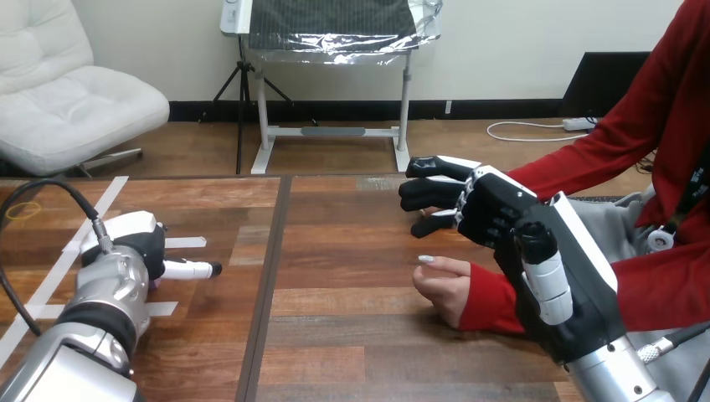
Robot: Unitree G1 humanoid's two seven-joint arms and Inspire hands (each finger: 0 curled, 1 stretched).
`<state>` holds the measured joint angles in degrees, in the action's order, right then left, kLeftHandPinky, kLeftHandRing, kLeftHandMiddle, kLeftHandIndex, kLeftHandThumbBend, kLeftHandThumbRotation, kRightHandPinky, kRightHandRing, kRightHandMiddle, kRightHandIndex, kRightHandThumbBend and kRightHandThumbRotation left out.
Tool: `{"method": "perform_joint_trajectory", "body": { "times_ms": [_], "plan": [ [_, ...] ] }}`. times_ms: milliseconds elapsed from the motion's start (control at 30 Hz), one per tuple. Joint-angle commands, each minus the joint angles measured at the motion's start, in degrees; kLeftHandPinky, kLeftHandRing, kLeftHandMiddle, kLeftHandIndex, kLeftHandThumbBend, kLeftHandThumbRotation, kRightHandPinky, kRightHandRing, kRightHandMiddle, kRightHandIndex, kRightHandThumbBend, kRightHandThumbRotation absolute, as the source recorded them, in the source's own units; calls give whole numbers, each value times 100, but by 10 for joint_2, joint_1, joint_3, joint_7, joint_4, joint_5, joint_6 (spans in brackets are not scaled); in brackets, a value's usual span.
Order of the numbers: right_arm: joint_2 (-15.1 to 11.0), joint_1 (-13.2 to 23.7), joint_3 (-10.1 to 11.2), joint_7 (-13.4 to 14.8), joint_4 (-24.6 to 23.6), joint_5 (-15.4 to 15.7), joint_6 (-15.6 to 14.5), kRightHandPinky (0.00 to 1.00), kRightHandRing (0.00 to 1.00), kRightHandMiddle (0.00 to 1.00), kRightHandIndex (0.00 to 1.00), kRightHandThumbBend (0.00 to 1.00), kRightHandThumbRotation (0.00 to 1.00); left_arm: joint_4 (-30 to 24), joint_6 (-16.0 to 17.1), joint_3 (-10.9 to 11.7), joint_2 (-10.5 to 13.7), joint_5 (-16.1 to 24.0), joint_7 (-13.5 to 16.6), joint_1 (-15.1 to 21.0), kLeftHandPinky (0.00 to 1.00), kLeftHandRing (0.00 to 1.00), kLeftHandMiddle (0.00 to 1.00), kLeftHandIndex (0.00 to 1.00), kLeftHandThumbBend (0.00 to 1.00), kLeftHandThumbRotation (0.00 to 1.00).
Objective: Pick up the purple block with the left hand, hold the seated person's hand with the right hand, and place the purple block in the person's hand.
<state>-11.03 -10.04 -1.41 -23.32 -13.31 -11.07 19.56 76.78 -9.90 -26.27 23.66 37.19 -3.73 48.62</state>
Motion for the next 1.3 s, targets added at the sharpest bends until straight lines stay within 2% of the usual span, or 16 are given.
{"method": "perform_joint_trajectory", "body": {
  "times_ms": [0, 733, 1033, 1267],
  "plan": [
    [5, 16, 3, 5, -29, -11, 16, 61, 71, 72, 75, 91, 100, 4, -10, -11, -11, 7, -14, 9, 100, 100, 100, 100, 63, 73],
    [5, 15, 4, 9, -30, -7, 16, 60, 71, 71, 74, 93, 100, 5, -25, -13, -11, 11, -19, 5, 100, 100, 100, 100, 62, 73],
    [4, 16, 3, 7, -27, -6, 19, 60, 71, 71, 74, 91, 100, 4, -18, -14, -8, 13, -4, 1, 100, 100, 100, 99, 62, 73],
    [1, 15, 3, 7, -33, -11, 4, 60, 71, 72, 74, 92, 100, 2, -12, -14, -6, 14, 10, 1, 100, 98, 97, 95, 61, 73]
  ]
}}
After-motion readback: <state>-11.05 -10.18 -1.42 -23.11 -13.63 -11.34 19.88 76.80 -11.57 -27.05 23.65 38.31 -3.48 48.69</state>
